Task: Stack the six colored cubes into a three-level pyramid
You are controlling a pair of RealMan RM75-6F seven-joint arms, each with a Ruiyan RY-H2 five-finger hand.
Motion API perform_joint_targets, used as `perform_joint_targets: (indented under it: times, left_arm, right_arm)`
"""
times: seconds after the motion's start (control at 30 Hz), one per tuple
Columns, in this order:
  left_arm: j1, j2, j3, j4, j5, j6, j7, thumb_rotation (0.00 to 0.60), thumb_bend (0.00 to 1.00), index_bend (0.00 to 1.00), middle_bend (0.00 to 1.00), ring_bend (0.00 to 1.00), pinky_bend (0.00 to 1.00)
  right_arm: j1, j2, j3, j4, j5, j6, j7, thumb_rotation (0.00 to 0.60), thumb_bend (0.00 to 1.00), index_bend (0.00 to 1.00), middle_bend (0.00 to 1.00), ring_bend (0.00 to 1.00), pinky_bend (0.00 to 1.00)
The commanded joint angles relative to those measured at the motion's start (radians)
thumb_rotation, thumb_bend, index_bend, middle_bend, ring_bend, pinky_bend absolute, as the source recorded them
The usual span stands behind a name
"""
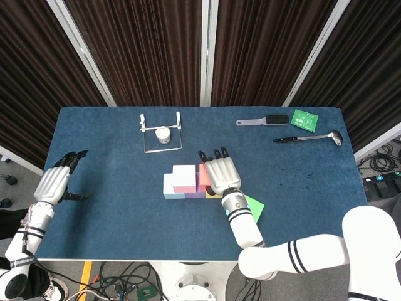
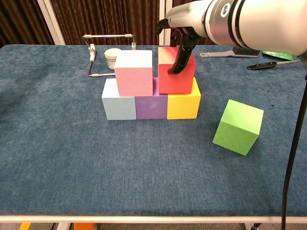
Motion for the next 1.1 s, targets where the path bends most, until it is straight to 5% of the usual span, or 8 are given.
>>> perform_joint_targets:
  times: [0.03, 0.8, 1.1]
  left_arm:
    - [0.000, -0.001, 0.000, 0.000, 0.001, 0.000, 0.000, 0.600, 0.03, 0.07, 0.11, 0.00, 0.14]
    - [-0.002, -0.004, 0.001, 0.010, 0.006, -0.002, -0.013, 0.600, 0.03, 0.07, 0.11, 0.00, 0.14]
    - [0.001, -0.002, 0.007, 0.008, 0.007, -0.004, -0.014, 0.600, 0.03, 0.07, 0.11, 0.00, 0.14]
  right_arm:
    - [0.000, -0.006, 0.001, 0.004, 0.002, -0.001, -0.002, 0.600, 0.28, 0.00, 0.56, 0.10, 0.00]
    - [0.010, -0.036, 0.019, 0.024, 0.015, 0.007, -0.024, 0.600, 0.28, 0.00, 0.56, 0.10, 0.00]
    - [0.012, -0.039, 0.023, 0.030, 0.027, -0.013, -0.028, 0.600, 0.23, 0.00, 0.44, 0.09, 0.00]
